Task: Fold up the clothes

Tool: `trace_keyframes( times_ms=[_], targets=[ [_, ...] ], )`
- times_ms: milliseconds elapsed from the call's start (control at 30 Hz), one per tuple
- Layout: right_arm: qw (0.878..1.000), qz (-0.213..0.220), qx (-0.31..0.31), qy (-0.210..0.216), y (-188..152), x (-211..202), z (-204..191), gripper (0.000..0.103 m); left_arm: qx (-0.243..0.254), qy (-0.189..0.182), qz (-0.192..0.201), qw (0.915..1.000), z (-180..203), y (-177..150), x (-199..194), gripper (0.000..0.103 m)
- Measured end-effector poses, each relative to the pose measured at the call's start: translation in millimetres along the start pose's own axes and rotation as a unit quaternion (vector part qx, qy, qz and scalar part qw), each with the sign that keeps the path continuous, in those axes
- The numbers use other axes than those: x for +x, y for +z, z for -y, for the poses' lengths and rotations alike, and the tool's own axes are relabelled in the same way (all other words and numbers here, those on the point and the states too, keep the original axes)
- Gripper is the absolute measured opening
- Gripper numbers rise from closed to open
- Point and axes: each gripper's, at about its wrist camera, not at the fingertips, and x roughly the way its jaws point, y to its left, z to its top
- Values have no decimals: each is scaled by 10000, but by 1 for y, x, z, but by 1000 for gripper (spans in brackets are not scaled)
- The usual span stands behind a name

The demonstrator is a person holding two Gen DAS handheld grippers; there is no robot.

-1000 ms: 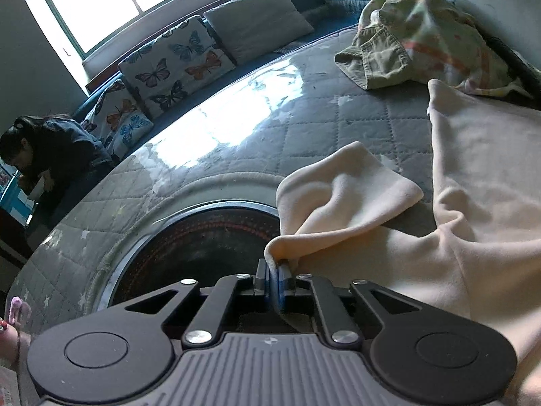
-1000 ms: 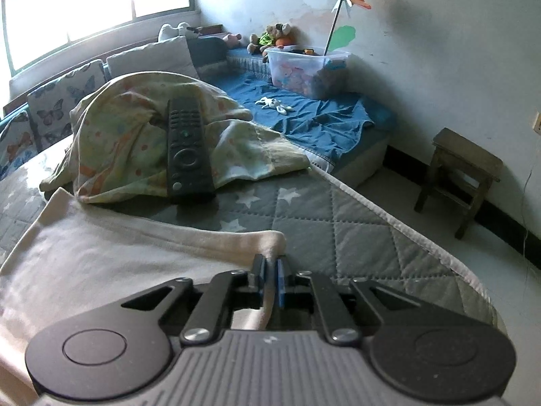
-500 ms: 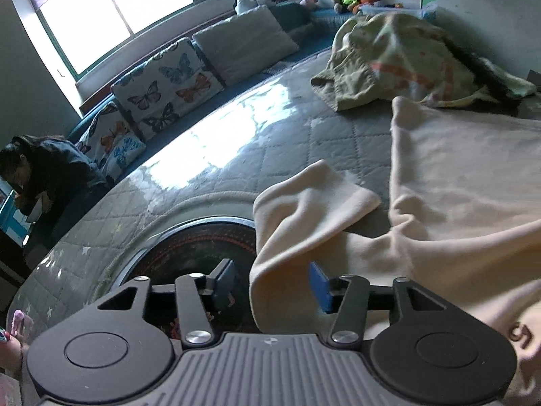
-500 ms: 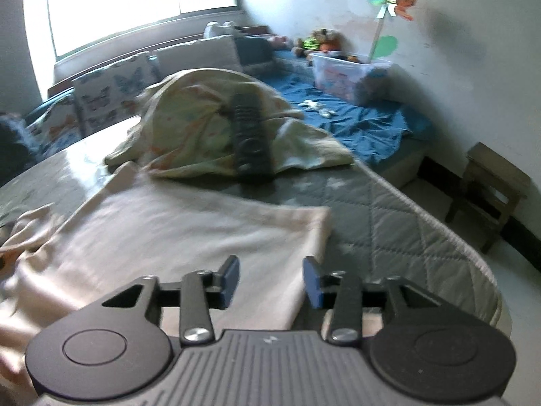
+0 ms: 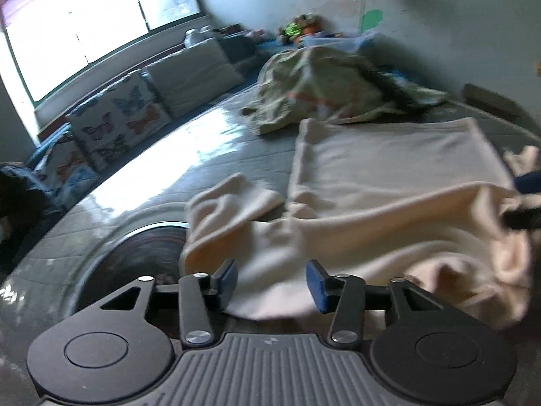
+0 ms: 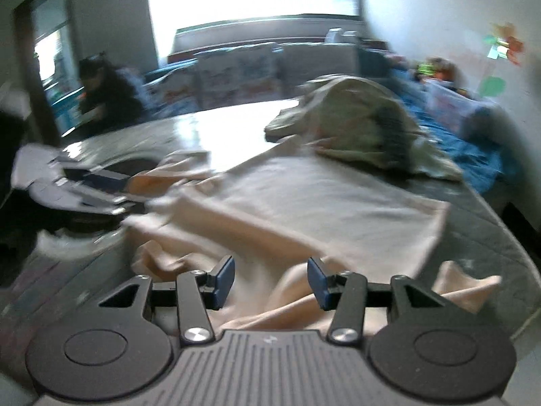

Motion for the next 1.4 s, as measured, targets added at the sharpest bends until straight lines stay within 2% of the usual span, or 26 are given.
trace_keyframes(
  times_ms=[67,167,200,267,333,367,400,433,500,533,700,800,867,967,1033,1133,1233,1400],
  targets=[
    [9996,-61,-191,216,-3,-3,-15,46,17,-291,48,9996,5,-2,-7,40],
    [9980,-149,-395,480,-8,-4,-33,43,136,-720,89,9973,13,-5,-13,39],
    [9978,-196,-380,510,-9,-1,-35,38,215,-806,102,9965,17,-6,-15,39],
    [9973,-291,-350,569,-12,6,-40,35,363,-919,109,9950,24,-9,-15,39],
    [9970,-395,-297,592,-16,13,-42,25,473,-976,91,9941,30,-12,-12,39],
    [9969,-431,-279,591,-18,15,-43,17,505,-990,73,9938,32,-13,-10,34],
    [9968,-465,-262,588,-20,17,-43,9,507,-1004,28,9937,32,-15,-8,16],
    [9971,-458,-249,554,-21,17,-43,6,496,-1038,-30,9934,32,-16,-5,8],
    [9976,-397,-234,523,-23,14,-41,5,466,-1083,-72,9930,29,-19,-5,1],
    [9977,-338,-236,533,-23,9,-42,5,473,-1100,-59,9928,27,-20,-7,0],
    [9950,-199,-493,842,-23,-22,-54,4,643,-1294,170,9894,19,-26,-34,0],
    [9898,-468,-748,1117,-33,-28,-62,7,800,-1353,179,9874,19,-35,-46,0],
    [9889,-557,-687,1195,-36,-29,-61,10,841,-1374,110,9869,19,-41,-48,0],
    [9920,-378,-490,1101,-30,-32,-56,11,777,-1351,83,9877,18,-43,-49,1],
    [9933,-312,-439,1026,-24,-28,-54,13,721,-1351,146,9881,17,-40,-48,4],
    [9943,-338,-474,891,-17,-16,-54,24,741,-1361,214,9877,19,-33,-43,9],
    [9943,-415,-551,811,-19,0,-56,25,820,-1395,156,9867,22,-32,-34,30],
    [9937,-467,-614,813,-20,16,-61,26,757,-1495,87,9858,19,-35,-31,31]
  ],
)
